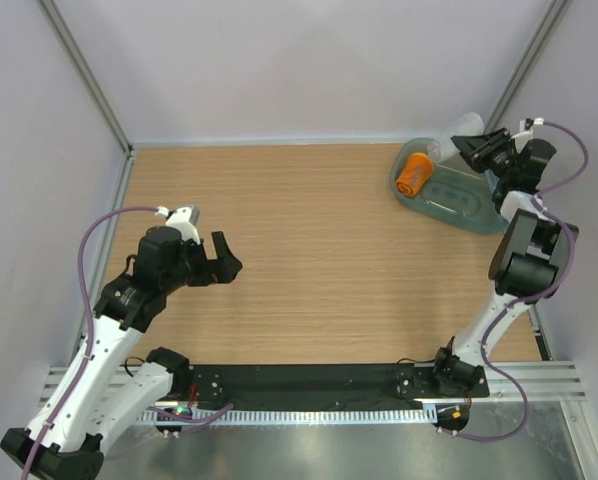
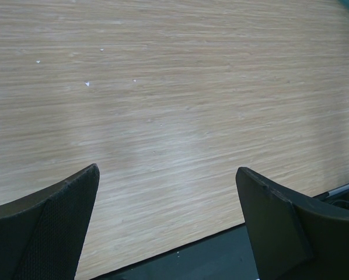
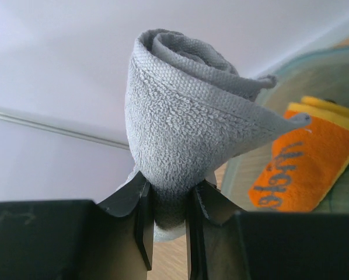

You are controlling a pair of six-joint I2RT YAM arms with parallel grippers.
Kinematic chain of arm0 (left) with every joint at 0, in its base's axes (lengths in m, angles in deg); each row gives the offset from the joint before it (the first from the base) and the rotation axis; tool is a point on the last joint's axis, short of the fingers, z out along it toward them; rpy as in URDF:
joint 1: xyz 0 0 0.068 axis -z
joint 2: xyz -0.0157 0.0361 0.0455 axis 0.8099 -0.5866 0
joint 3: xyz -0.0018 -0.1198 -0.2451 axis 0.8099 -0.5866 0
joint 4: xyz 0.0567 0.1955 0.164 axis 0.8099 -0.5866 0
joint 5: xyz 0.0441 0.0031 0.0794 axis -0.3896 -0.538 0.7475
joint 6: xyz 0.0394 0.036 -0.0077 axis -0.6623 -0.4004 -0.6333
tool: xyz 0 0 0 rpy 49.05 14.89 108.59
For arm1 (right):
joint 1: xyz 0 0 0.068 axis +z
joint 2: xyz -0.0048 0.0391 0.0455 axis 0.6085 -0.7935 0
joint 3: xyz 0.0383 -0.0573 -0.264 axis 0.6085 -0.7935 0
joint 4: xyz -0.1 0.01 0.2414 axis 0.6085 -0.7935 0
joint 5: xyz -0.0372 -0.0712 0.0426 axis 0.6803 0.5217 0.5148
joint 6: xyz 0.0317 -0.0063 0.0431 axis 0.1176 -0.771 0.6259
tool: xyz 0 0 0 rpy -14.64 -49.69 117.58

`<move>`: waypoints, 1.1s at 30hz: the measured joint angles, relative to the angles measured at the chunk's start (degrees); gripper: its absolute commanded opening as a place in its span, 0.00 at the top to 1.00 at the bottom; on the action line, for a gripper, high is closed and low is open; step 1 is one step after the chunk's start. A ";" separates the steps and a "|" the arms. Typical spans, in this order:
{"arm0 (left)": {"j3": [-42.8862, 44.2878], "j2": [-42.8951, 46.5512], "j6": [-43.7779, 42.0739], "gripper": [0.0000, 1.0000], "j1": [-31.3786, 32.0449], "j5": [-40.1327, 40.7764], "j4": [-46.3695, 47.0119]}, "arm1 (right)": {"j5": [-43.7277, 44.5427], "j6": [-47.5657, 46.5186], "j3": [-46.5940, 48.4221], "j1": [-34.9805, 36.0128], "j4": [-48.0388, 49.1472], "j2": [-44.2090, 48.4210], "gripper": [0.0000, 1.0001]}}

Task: Roll the towels
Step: Place the rolled towel into the container

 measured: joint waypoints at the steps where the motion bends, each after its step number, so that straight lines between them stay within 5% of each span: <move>1: 0.00 0.00 -0.02 0.00 0.00 -0.02 0.00 | -0.83 1.38 0.00 0.00 1.97 -2.54 0.99; 10: 0.00 -0.24 -0.02 0.00 -0.02 -0.11 0.00 | -6.86 11.52 -0.02 -0.66 13.90 -19.54 0.99; 21: 0.00 -1.73 -0.04 0.00 -0.02 -0.92 0.02 | -1.40 -11.26 8.61 -0.44 -15.74 -19.82 0.99; 33: 0.00 -1.84 -0.07 0.00 -0.02 -1.97 0.02 | 3.34 -27.02 19.87 4.26 -36.48 -24.81 0.99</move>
